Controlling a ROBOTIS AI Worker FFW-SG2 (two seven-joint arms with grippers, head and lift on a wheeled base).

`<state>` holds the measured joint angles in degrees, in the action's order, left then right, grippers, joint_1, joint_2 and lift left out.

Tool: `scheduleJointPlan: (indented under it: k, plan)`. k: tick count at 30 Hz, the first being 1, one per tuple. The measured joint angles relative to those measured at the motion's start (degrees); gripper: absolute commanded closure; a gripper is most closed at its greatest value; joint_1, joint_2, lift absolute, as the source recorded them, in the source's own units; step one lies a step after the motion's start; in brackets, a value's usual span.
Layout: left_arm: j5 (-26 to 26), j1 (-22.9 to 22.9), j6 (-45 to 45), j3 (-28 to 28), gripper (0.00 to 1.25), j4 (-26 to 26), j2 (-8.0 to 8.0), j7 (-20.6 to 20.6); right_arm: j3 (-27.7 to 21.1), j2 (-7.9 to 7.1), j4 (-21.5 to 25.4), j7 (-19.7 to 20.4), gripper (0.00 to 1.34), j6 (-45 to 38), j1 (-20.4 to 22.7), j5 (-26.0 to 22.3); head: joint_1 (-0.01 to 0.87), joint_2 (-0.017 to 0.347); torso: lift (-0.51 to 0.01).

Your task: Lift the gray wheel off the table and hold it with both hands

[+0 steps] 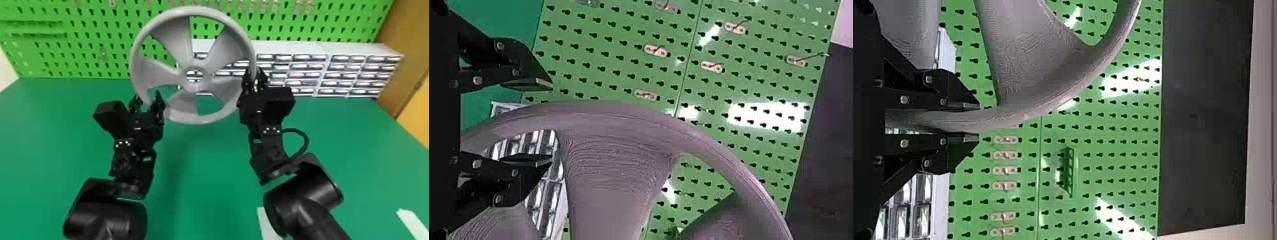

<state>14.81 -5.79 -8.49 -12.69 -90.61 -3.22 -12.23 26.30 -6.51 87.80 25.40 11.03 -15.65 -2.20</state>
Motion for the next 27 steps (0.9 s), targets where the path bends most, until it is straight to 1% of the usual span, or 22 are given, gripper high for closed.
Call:
scheduleJointPlan:
  k: [3,6,11,14,18,22,27]
  plan:
    - [0.76,0.25,-1.33,-1.21,0.82,-0.01,-0.02,-1.25,-0.06,0.00,0.00,0.00,1.17,-0.29,-0.05,0.00,0.711,0.015,-0.098]
    - [1.76,0.62,-2.26,-2.38,0.89,-0.43,-0.05,-2.69,-0.17,-0.07,0.00,0.05,1.16,-0.50,-0.10,0.00,0.711,0.015,-0.098]
    - [2.44,1.51,-2.55,-3.04,0.89,-2.25,-0.12,-4.98,-0.35,-0.08,0.01,0.00,1.17,-0.90,-0.17,-0.01,0.711,0.015,-0.098]
    - [2.53,1.87,-2.58,-3.03,0.93,-2.98,-0.24,-6.24,-0.43,-0.08,0.01,0.00,1.17,-1.04,-0.18,-0.08,0.711,0.015,-0.098]
    - [2.93,1.99,-2.59,-3.62,0.94,-3.33,-0.75,-8.65,-0.46,-0.09,0.01,0.03,1.17,-1.25,-0.18,-0.16,0.711,0.015,-0.098]
    - [3.54,2.01,-2.59,-3.82,0.96,-3.42,-1.08,-9.09,-0.45,-0.14,0.01,0.01,1.17,-1.34,-0.17,-0.17,0.711,0.015,-0.098]
    - [4.27,2.04,-2.36,-2.50,0.98,-3.44,-1.23,-9.00,-0.31,-0.23,0.00,-0.04,1.17,-1.36,-0.05,-0.18,0.711,0.015,-0.098]
